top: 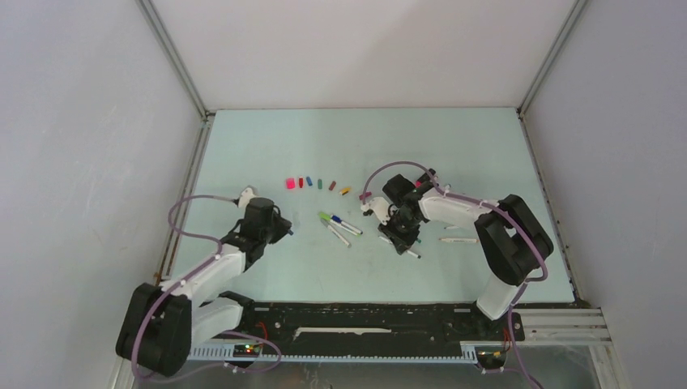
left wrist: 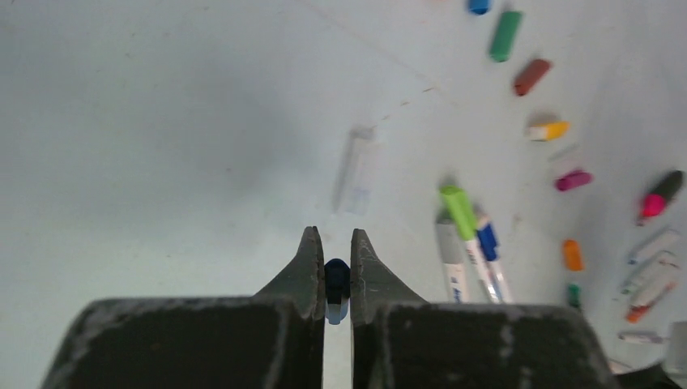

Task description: Open the pen caps

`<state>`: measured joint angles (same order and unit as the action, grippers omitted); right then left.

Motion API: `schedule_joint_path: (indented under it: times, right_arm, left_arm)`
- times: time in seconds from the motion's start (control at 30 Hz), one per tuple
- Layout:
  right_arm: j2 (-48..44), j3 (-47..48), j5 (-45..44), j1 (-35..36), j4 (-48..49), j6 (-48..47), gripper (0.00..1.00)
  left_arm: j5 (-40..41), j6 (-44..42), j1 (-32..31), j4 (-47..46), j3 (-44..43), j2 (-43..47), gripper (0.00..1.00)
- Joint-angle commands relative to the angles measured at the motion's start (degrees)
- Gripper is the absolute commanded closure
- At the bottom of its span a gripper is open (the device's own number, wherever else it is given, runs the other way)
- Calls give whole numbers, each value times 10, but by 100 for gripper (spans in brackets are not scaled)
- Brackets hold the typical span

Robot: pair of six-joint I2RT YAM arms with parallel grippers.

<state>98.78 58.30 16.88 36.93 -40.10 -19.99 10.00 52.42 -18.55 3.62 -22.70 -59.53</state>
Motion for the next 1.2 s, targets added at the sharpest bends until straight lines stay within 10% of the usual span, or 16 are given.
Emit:
schedule_joint_path:
  times: [0.0,0.47,0.87,1.17]
  right_arm:
    - [12,5,-49,0,24,15,85]
    - [-13,28,13,-17,1,10,64]
    - [21,166,112,10,48,18,62]
    - [163,316,88,44,19,68,72]
  left_arm:
    - [30,-27,6,5,-11,-58,98]
    - [42,-29,11,62,-60,-148,68]
    - [59,-67,11,119,-73,24,44]
    - [-58,-92,13,-23,24,158,14]
